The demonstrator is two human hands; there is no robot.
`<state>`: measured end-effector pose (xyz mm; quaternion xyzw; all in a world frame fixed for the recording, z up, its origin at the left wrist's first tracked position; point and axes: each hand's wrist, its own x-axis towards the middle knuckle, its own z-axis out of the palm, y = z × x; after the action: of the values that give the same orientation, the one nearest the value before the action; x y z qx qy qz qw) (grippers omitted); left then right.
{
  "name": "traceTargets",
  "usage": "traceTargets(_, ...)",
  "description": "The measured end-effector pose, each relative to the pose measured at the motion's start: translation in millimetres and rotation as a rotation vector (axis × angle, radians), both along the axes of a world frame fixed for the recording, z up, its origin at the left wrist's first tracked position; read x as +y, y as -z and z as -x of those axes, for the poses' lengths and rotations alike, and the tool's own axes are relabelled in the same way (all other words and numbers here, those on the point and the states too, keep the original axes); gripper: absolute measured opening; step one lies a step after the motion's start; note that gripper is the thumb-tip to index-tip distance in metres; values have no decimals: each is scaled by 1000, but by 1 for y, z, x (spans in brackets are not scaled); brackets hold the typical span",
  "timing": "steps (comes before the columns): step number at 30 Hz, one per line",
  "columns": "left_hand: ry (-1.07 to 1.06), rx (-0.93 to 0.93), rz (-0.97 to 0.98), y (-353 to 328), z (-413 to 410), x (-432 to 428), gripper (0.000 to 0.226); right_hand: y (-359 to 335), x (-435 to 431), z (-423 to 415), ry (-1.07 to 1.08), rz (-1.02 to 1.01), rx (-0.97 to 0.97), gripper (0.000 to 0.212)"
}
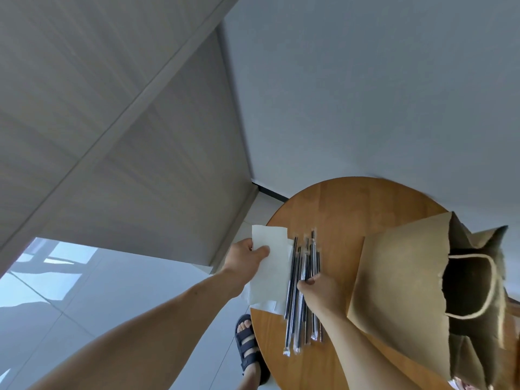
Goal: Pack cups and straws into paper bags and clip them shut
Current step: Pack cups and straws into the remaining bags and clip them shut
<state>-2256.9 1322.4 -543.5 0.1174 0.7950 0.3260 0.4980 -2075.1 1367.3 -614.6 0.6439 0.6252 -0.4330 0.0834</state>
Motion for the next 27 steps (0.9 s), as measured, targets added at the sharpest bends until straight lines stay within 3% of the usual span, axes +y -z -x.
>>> traceTargets(5, 63, 3, -27, -16, -6, 8, 11, -8, 0, -9, 136, -44, 127, 19)
traceTargets(11, 82, 48, -88, -37, -9, 21, 6, -61, 14, -9, 372, -213, 435, 12)
traceTargets(15, 141, 20, -161, -67, -21, 41, 15, -116, 25, 5, 333, -226, 661, 4)
traceTargets(20, 156, -58, -230, -111, -38, 60, 45, -165, 43, 9, 315, -303, 657, 12)
traceTargets(24, 193, -91, -317, -145, -46, 68, 26, -195, 52, 2, 360, -356, 682, 16)
traceTargets(27, 227, -93, -388, -160, -51, 74, 31, -213, 54, -4, 351, -384, 697, 18)
